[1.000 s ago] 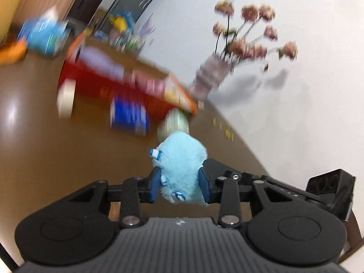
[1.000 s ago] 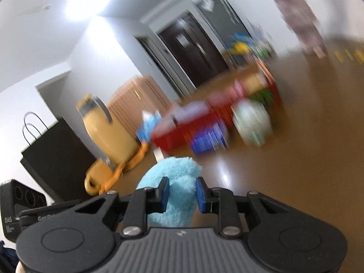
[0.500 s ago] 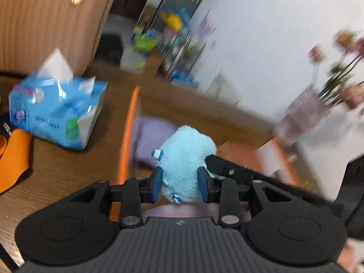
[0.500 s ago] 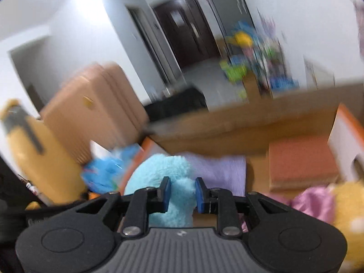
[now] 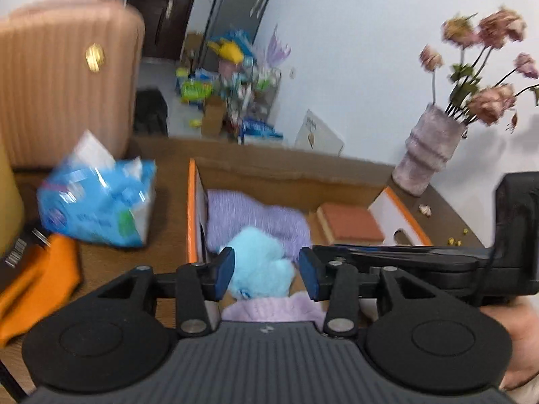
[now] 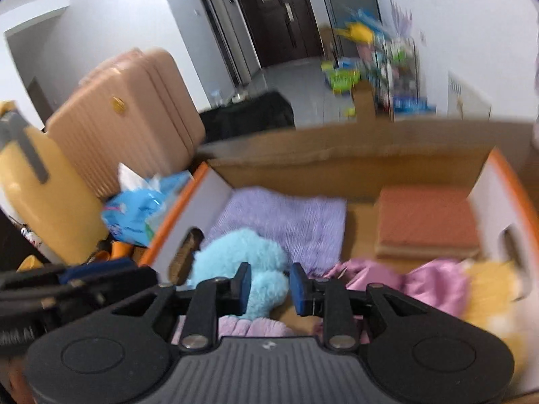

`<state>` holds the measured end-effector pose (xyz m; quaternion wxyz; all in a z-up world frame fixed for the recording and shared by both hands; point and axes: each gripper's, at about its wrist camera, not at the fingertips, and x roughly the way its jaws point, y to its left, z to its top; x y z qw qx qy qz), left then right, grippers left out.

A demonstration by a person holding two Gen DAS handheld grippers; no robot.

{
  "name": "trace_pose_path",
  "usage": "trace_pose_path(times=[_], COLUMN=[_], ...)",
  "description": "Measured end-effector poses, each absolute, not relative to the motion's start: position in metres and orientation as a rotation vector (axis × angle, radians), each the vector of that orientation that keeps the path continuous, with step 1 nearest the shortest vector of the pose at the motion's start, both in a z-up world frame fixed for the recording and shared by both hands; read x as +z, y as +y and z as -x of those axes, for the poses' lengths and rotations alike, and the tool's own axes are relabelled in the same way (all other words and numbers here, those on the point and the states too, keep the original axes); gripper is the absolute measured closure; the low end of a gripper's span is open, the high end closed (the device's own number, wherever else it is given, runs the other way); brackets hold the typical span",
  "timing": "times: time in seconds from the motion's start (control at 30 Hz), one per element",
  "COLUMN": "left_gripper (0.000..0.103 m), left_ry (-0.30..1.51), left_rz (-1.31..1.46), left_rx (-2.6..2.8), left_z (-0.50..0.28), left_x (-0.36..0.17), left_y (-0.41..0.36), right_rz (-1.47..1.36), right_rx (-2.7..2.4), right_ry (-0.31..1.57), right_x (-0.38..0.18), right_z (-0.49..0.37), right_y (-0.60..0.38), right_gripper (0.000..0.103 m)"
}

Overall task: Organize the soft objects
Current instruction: 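Lower the blue plush into the red box and open both grippers, then move both grippers back toward the snack bar and tape roll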

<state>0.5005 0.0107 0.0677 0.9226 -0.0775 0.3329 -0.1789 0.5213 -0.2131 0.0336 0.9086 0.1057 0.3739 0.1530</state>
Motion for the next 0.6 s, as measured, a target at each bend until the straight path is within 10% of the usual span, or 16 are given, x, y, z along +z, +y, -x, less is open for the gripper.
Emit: trace_pose_path(times=[0.37, 0.6], left_gripper=[0.006, 0.002], left_ry=[0.393, 0.327], left_rz=[-0.039, -0.064], left_rx=[-0.2, -0.17], left_z=[-0.372, -0.314], left_x=[0.129, 0.135], left_y=[0.024, 0.026], right_rz=[0.037, 0.016], right_rx=[0.21, 0.141], right_ry=[0.462, 0.362], right_x=[0.131, 0.137], right_z=[-0.356, -0.286], right_y=[-0.298, -0.331], right_gripper=[0.028, 0.024])
